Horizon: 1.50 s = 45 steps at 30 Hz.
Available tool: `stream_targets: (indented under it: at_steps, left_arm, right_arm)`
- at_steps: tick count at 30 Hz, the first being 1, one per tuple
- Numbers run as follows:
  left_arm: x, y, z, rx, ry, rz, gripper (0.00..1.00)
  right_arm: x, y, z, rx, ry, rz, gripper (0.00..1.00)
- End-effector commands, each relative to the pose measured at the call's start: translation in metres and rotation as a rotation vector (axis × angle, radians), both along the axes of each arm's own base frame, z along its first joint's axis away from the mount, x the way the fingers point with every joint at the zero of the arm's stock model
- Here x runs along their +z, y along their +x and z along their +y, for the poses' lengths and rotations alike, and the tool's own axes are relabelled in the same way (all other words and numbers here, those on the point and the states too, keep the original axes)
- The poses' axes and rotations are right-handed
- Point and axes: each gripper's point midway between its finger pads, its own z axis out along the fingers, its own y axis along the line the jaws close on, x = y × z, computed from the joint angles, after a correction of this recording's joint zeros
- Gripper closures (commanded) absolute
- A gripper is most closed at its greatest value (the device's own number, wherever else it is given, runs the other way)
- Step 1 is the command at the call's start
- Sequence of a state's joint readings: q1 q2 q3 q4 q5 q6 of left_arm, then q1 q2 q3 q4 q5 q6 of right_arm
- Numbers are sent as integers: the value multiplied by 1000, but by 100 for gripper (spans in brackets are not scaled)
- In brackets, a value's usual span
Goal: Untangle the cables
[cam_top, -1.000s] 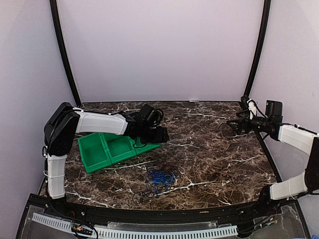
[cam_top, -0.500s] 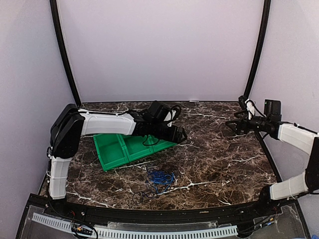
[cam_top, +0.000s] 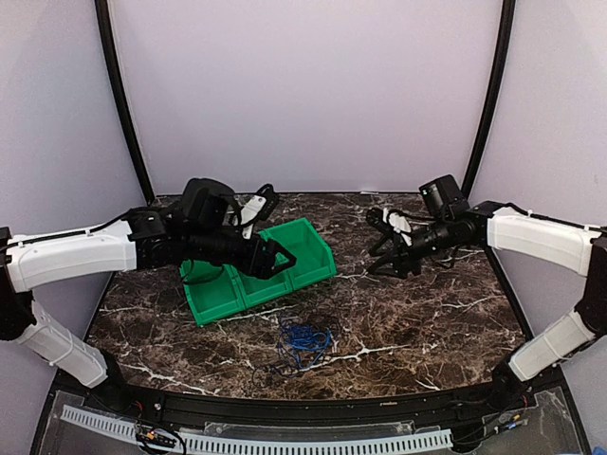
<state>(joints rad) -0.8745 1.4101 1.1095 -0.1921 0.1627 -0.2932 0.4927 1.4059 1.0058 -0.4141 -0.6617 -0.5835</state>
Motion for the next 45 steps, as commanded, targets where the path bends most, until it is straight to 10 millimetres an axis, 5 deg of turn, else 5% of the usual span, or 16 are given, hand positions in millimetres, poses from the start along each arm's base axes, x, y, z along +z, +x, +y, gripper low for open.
stream_targets:
  at_steps: [1,12,24,35,41,45]
  left_arm:
    - [-48,-39,20,-55,29,135,32]
    - [-79,-47,19,-44,-33,202,36]
    - [-86,-37,1,-60,-98,177,32]
    - [-82,-31,-2,-49,-107,156,30]
    - [-79,-26,-4,-35,-122,136,29]
    - [-74,-20,-6,-28,-137,96,29]
  right_arm:
    - [-8,-22,32,119,-75,17,50]
    - [-34,-32,81,208,-110,153,66]
    - [-79,-30,79,179,-192,236,69]
    - [-96,-19,78,126,-242,239,76]
    - [-92,-13,80,108,-242,226,97]
    - [-60,-10,81,111,-208,174,100]
